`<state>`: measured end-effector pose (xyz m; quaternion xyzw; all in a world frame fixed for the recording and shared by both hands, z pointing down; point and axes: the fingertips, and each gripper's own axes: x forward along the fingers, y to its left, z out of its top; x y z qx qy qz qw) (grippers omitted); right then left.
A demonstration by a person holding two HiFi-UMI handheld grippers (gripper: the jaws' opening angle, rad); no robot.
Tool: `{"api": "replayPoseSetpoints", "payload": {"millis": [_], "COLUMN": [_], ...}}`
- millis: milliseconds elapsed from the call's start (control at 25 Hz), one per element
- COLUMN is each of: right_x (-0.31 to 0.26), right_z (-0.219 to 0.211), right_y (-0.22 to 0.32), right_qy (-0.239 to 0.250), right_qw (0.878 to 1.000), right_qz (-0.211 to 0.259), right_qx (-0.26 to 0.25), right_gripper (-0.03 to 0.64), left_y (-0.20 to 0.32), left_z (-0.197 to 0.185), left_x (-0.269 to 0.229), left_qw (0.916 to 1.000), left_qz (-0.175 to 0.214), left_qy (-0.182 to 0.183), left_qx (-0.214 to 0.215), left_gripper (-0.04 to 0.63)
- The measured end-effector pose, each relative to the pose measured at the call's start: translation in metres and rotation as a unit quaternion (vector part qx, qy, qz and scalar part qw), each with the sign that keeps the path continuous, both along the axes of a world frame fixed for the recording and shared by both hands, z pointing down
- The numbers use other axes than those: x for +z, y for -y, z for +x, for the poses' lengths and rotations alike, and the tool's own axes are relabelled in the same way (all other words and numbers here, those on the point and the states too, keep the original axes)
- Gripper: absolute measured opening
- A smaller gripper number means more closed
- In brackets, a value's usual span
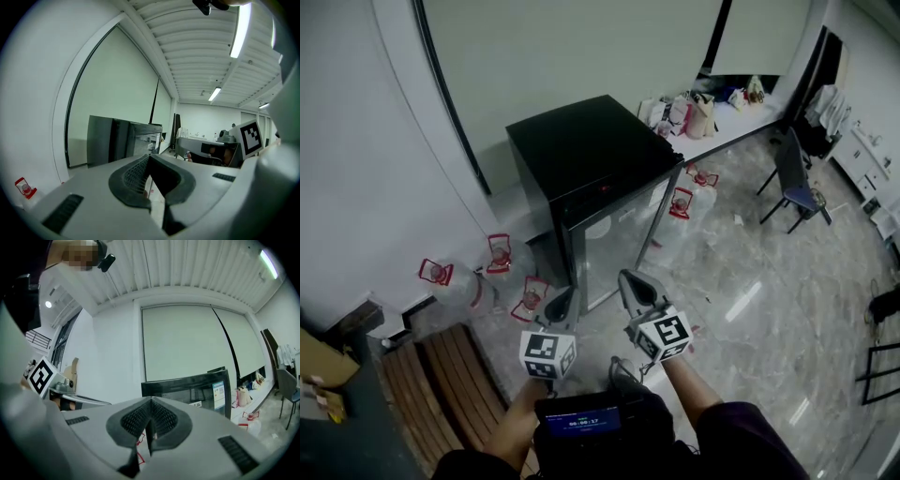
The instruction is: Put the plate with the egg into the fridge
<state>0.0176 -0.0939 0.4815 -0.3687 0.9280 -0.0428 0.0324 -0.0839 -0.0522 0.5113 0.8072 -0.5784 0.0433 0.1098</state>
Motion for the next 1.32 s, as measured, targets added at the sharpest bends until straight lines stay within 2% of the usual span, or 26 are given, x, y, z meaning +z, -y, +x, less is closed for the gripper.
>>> {"api": "replayPoseSetpoints", "payload": {"millis": [240,480,880,1120,1320], "right_x": [-0.017,-0.023,-0.026,-0.023,-0.019], "right_z": [-0.016,-0.031,-0.023,-0.02,-0.014], "right_y": [0.005,0.009,0.02,0.021,0.024], "right_qy": [0.011,-0.009,0.003,0.002,0.0], "right_qw": [1.0,0.999,0.998,0.998,0.997], "right_qz": [0.003,0.011,0.019,0.007,0.022], "right_qx": [-0.018,-0.049,-0.059,-0.07,-0.068], "right_gripper": [0.006,0.006,0.006,0.006,0.006], "left_y": [0.013,0.03,0.039,0.045,0.047], "left_z": [-0.003,-0.001,0.008,0.015,0.022], "left_x": [-0.01,-0.02,-0.015,-0.012,-0.009], "left_qw": [0.9998,0.9992,0.9991,0.9991,0.999], "left_qz": [0.009,0.02,0.011,0.006,0.006], "left_qy": [-0.005,-0.001,0.008,0.013,0.016], "left_qx": [-0.02,-0.035,-0.04,-0.04,-0.041], "left_gripper": [0.009,0.009,0.009,0.009,0.009]}}
